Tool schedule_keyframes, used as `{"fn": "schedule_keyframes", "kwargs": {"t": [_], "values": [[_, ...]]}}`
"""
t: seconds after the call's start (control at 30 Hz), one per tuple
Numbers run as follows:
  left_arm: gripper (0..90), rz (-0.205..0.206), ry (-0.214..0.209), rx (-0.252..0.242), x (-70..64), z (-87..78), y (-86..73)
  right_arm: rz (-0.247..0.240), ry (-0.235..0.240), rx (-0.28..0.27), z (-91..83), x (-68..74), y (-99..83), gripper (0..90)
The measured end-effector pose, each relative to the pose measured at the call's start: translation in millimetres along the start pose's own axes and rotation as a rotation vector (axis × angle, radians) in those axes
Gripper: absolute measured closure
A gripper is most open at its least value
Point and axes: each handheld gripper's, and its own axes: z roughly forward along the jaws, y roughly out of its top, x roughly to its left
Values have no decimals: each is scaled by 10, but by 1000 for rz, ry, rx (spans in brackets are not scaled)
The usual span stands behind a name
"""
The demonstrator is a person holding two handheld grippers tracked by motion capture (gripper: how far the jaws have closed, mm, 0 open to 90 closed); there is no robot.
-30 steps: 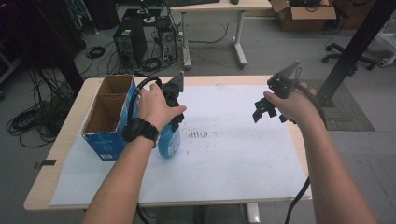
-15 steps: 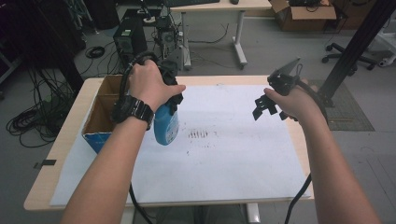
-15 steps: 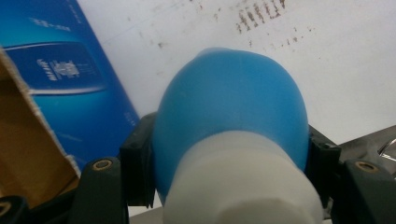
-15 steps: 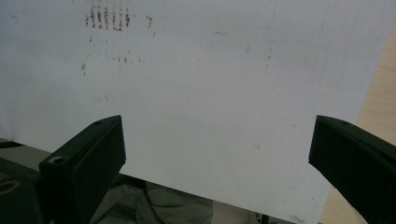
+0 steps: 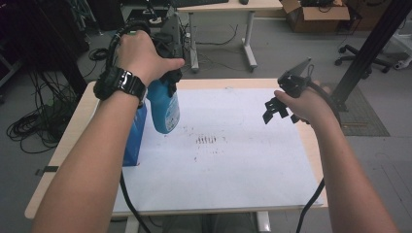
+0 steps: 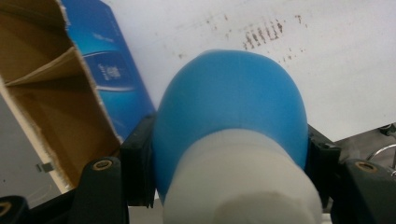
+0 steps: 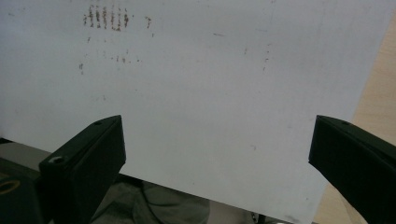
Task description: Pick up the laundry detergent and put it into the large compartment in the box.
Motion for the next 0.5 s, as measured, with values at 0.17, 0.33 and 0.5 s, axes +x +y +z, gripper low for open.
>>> {"fn": "schedule_keyframes", "kwargs": {"t": [0.17,0.33,0.5], "values": [[372,-29,3,-17,150,-147,-7,-3,-13,2,-19,0,24,38],[372,-56,5,-35,309,-260,-35,-11,-17,4,-26,13,46,37],[372,-89,3,-44,495,-343,-73,-11,-11,6,-5,10,59,38]]}}
